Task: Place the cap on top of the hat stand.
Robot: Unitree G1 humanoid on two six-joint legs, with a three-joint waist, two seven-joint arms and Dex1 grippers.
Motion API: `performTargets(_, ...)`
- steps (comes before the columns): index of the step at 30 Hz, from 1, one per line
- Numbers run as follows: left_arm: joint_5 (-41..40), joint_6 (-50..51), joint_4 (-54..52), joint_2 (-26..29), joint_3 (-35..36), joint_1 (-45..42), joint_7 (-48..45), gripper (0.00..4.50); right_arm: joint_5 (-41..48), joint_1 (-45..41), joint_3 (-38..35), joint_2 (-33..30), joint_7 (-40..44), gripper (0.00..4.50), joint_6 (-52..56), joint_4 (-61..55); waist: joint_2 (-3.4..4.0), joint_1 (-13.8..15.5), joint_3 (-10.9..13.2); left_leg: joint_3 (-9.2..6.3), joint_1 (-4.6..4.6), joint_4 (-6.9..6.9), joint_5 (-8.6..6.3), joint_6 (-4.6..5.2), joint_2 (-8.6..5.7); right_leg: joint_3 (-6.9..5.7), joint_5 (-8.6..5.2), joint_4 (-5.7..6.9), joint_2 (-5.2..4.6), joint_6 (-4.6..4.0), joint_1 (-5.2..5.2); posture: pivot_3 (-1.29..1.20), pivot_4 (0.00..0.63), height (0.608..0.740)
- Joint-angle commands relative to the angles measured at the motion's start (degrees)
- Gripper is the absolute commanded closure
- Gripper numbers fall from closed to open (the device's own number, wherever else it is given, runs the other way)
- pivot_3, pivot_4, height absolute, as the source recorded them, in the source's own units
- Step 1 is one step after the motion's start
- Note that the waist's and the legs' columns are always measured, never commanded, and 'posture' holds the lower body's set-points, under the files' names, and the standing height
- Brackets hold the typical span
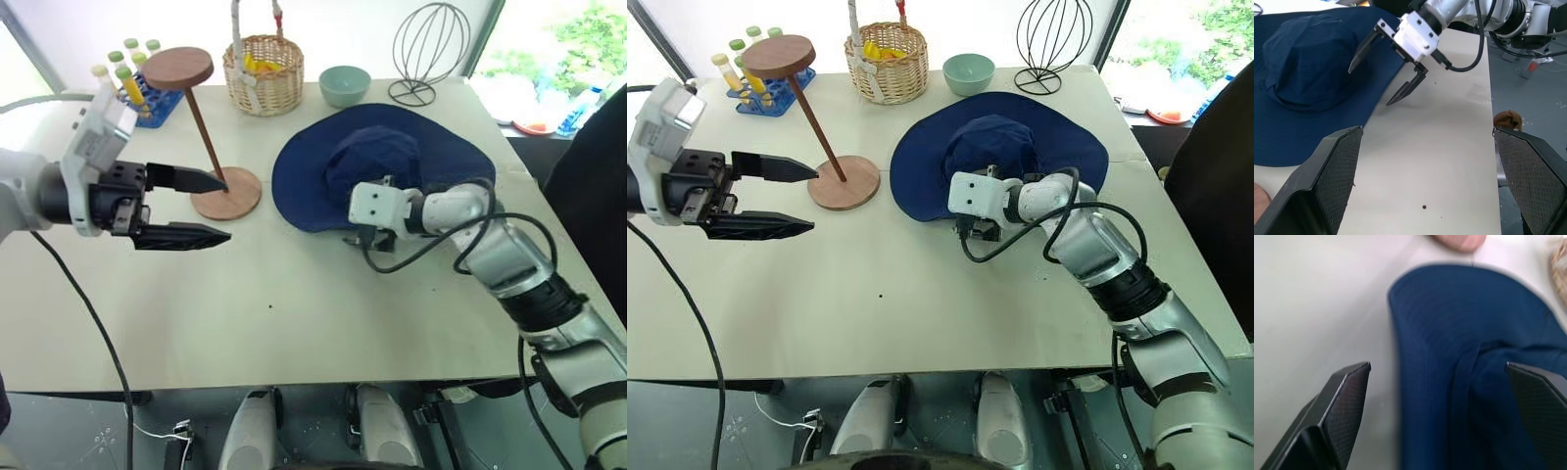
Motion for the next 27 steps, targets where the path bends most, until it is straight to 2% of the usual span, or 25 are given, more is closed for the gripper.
performTargets(1, 0.2, -1.0, 0.2, -0.1, 1.5, -1.1, 0.5, 0.05, -3.5, -0.5, 0.4, 1.4, -2.0, 0.00, -3.9, 5.9, 0.00, 0.0, 0.0, 0.00, 0.00, 0.01, 0.00, 0.00, 0.00, 0.00, 0.00, 0.00, 0.00, 0.00, 0.00, 0.00, 0.150, 0.735)
performTargets(3, 0.3, -1.0, 0.2, -0.2, 1.6, -1.2, 0.7, 0.05, -5.0, -0.5, 0.6, 1.8, -2.3, 0.00, -5.9, 8.8, 0.00, 0.0, 0.0, 0.00, 0.00, 0.03, 0.00, 0.00, 0.00, 0.00, 0.01, 0.00, 0.00, -0.01, 0.01, 0.00, 0.150, 0.735)
performTargets(6, 0.6, -1.1, 0.4, -0.2, 1.6, -1.4, 0.9, 0.00, -5.9, -0.5, 0.0, 2.3, -2.0, 0.87, -7.6, 10.7, 0.00, 0.1, 0.0, 0.00, -0.01, 0.02, 0.00, 0.00, 0.00, 0.00, 0.03, 0.00, 0.00, -0.04, 0.01, 0.00, 0.150, 0.735)
performTargets(13, 0.9, -1.1, 0.9, -0.6, 1.1, -2.3, 1.3, 0.00, -6.6, -0.8, -1.5, 3.2, -1.9, 4.26, -8.2, 11.4, 0.00, 0.0, 0.0, 0.00, 0.00, 0.01, 0.00, 0.00, 0.01, 0.00, 0.03, 0.00, 0.01, -0.02, 0.01, 0.00, 0.150, 0.735)
performTargets(14, 1.0, -1.2, 0.9, -0.7, 1.0, -2.4, 1.3, 0.00, -6.6, -0.9, -1.8, 3.5, -2.0, 4.40, -7.8, 11.2, 0.00, 0.0, 0.0, 0.00, 0.00, 0.01, 0.00, 0.00, 0.01, 0.00, 0.03, 0.01, 0.02, -0.02, 0.01, 0.00, 0.150, 0.735)
performTargets(22, 1.5, -1.6, 1.4, -1.2, 1.0, -2.6, 1.3, 0.00, -4.3, -0.6, -4.9, 4.7, -0.7, 4.40, -5.0, 9.2, 0.00, 0.1, 0.0, 0.00, 0.00, 0.01, 0.00, 0.00, 0.03, 0.00, 0.04, 0.00, 0.04, -0.04, 0.01, 0.00, 0.150, 0.735)
performTargets(27, 1.2, -1.5, 1.7, -1.4, 2.9, -2.1, 3.1, 0.00, 2.2, -2.3, -11.0, 7.0, 0.8, 4.40, 4.2, 5.0, 0.00, 0.1, 0.0, -0.01, 0.00, 0.01, 0.00, 0.00, 0.07, 0.00, 0.04, 0.01, 0.08, -0.04, 0.00, 0.00, 0.150, 0.735)
